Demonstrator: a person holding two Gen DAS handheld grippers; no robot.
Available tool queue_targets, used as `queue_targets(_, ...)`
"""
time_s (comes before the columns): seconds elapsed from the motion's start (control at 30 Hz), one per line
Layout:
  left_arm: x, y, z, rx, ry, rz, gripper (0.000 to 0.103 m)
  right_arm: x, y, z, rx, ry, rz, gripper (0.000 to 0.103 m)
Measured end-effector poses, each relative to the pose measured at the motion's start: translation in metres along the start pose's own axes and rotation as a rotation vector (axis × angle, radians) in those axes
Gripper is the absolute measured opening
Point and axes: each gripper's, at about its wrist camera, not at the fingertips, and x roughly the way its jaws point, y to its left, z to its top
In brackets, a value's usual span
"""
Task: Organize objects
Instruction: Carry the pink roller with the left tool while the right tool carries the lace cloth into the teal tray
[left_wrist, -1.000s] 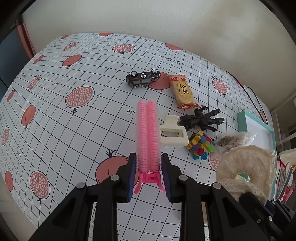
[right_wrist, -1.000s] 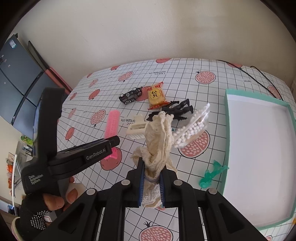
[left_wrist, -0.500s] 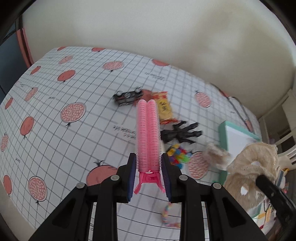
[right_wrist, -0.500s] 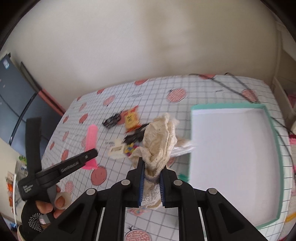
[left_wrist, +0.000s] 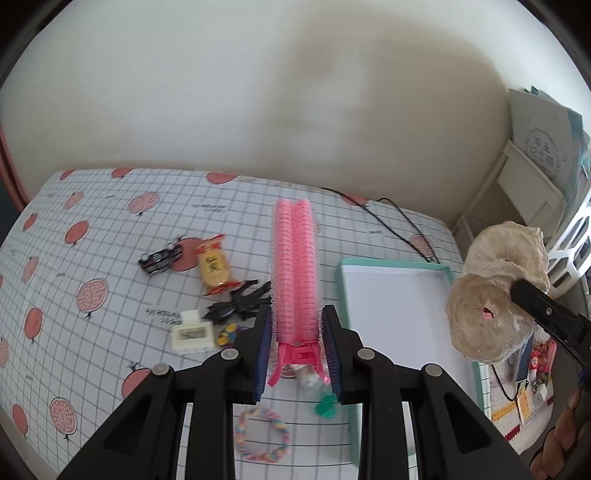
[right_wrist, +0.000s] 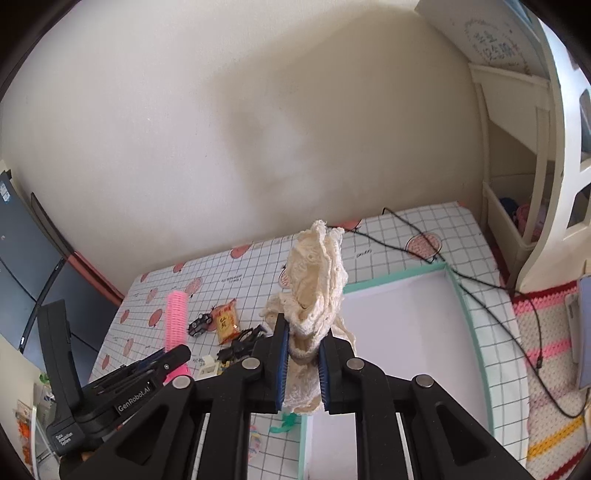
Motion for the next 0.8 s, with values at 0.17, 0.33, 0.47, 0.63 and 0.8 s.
queue_targets(0.17,0.013,-0.035,0.009,0.030,0.006,-0.036,0.028,-0.003,-0.004,0.007,-0.043,-0.023,-0.035,0.015)
queue_targets(0.33,0.040,-0.060,0.011,0.059,0.033,-0.055,0.028,0.010,-0.023,0.012,-0.034,-0.017,-0.059,0.015)
queue_targets(0.47,0.067,-0.074,0.008,0.075,0.061,-0.069,0.028,0.030,-0.047,0.013,-0.003,0.007,-0.081,0.015)
queue_targets(0.63,0.102,-0.088,0.002,0.090,0.104,-0.075,0.028,0.053,-0.075,0.012,0.017,0.040,-0.128,0.015)
queue_targets(0.8,0.135,-0.099,-0.004,0.113,0.133,-0.075,0.028,0.076,-0.097,0.008,0.017,0.073,-0.185,0.015)
